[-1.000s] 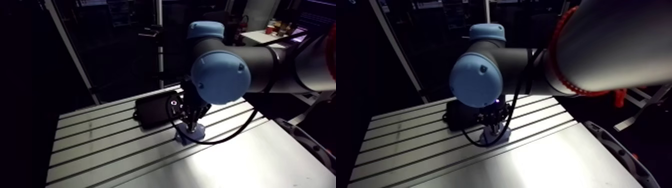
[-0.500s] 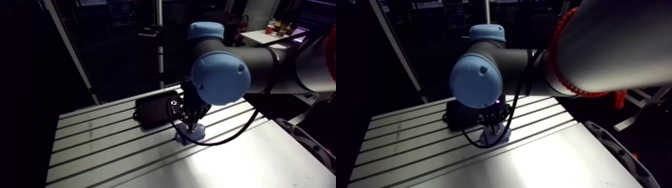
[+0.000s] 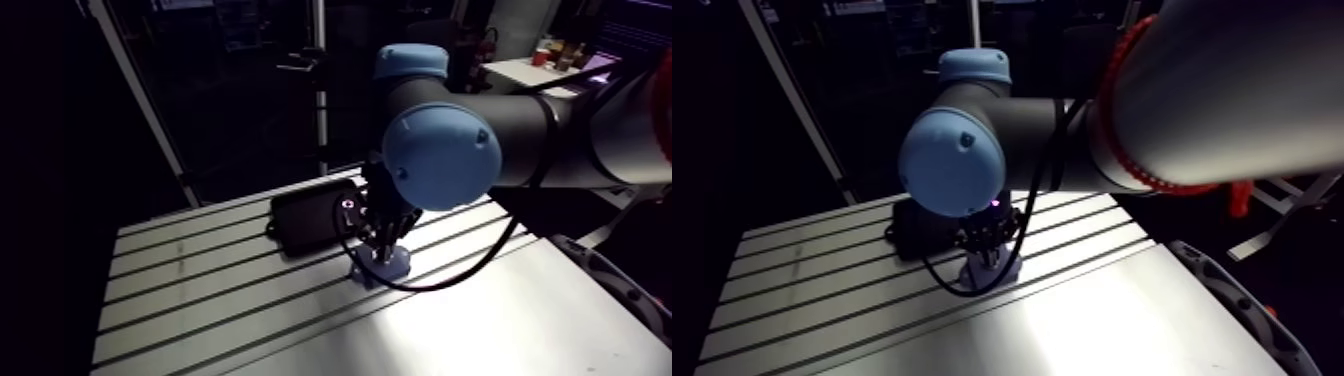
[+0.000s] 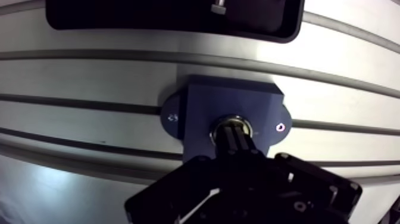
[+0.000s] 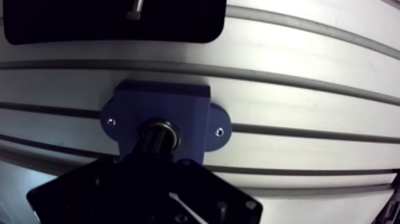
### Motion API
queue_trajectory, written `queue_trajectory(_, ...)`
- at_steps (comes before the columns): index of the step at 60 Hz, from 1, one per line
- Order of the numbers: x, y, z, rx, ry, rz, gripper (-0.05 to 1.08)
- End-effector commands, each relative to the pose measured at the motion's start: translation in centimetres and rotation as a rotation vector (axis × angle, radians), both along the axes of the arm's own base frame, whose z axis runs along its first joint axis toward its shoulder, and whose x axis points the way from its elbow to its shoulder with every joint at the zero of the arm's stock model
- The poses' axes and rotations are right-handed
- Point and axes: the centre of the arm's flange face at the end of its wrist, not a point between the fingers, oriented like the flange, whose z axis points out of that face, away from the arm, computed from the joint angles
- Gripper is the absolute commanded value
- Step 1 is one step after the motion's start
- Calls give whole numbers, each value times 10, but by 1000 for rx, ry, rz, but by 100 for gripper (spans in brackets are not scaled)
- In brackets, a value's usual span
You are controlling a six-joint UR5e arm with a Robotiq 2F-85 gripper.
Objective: Pick up the bearing and press it into the housing until flush.
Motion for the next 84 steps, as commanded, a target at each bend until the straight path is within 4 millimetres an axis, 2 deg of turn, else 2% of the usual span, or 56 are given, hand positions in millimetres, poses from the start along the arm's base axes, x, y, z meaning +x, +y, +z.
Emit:
queue_trajectory(1, -1, 0, -1, 2, 6, 1, 108)
queue_trajectory(64, 0, 0, -4, 1, -1, 3, 108)
queue_trajectory(72, -1, 0, 4, 4, 14, 3, 108)
queue_trajectory(84, -4, 1, 26, 20, 52, 3, 108)
